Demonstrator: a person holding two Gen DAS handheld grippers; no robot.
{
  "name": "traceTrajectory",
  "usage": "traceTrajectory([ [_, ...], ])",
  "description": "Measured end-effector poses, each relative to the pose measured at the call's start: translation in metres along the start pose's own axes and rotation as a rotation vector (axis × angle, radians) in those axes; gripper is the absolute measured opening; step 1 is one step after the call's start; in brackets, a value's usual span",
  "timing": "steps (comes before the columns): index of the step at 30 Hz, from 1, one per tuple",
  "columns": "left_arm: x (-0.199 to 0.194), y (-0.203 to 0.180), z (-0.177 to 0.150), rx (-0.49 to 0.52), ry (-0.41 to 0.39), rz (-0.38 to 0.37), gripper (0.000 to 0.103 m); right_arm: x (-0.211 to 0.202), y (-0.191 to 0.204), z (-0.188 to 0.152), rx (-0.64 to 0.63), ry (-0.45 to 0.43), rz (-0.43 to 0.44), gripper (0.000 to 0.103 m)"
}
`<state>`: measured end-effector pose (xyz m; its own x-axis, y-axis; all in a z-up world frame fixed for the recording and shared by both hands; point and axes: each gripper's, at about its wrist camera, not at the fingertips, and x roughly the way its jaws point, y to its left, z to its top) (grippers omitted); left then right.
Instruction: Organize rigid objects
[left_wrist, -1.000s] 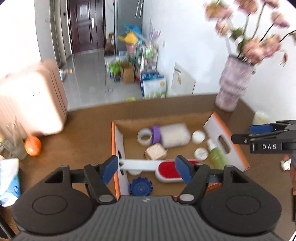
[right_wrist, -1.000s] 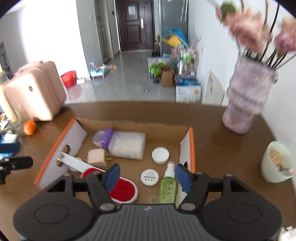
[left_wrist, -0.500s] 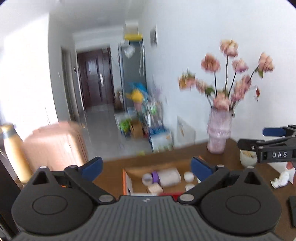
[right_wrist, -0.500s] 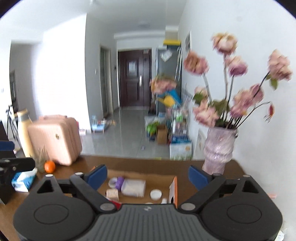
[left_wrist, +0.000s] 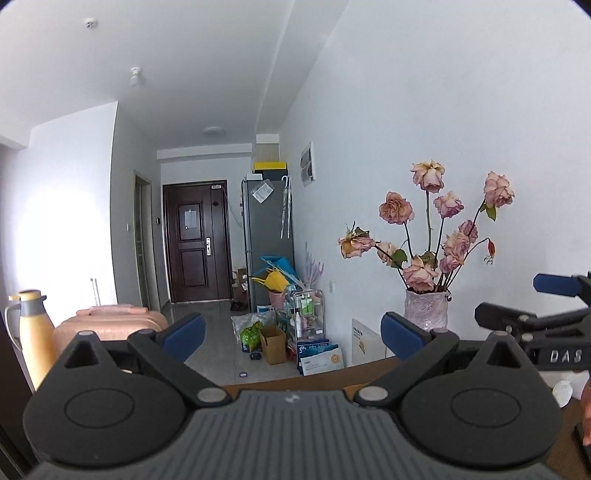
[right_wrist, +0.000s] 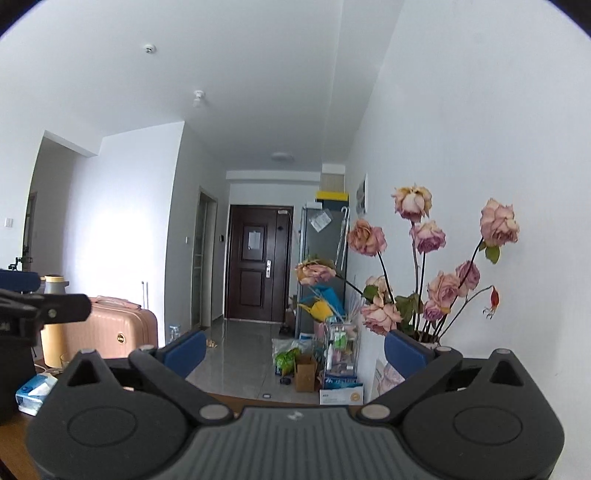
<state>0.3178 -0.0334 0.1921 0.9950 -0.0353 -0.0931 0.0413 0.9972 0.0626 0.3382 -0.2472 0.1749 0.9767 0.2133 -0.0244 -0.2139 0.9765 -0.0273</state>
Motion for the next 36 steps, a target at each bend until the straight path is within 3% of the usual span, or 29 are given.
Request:
traceTrajectory([
  [9,-0.017,0.023,-0.017,-0.06,0.027,0.011,0.103,-0.017,0.01,-0.008,0.032,0.001,0.012,0.103],
  [14,-0.052,0.034,-0.046,-0.057,0.008,0.031,0.103,-0.041,0.011,-0.028,0.079,0.025,0.028,0.103],
  [20,-0.105,0.041,-0.088,-0.031,0.0,-0.044,0.103,-0.107,0.031,-0.064,0.06,0.027,0.026,0.103],
  [25,-0.167,0.043,-0.131,0.061,-0.061,-0.004,0.103,-0.171,0.06,-0.099,-0.059,0.03,0.018,0.103],
  [30,-0.219,0.041,-0.171,0.051,-0.025,0.011,0.103,-0.221,0.083,-0.141,-0.035,0.131,0.03,0.103],
  [34,-0.256,0.038,-0.197,0.082,-0.02,0.107,0.103,-0.258,0.1,-0.173,-0.05,0.186,0.005,0.103],
  [36,-0.272,0.038,-0.21,0.055,0.007,0.107,0.103,-0.277,0.106,-0.185,-0.026,0.202,0.017,0.103],
])
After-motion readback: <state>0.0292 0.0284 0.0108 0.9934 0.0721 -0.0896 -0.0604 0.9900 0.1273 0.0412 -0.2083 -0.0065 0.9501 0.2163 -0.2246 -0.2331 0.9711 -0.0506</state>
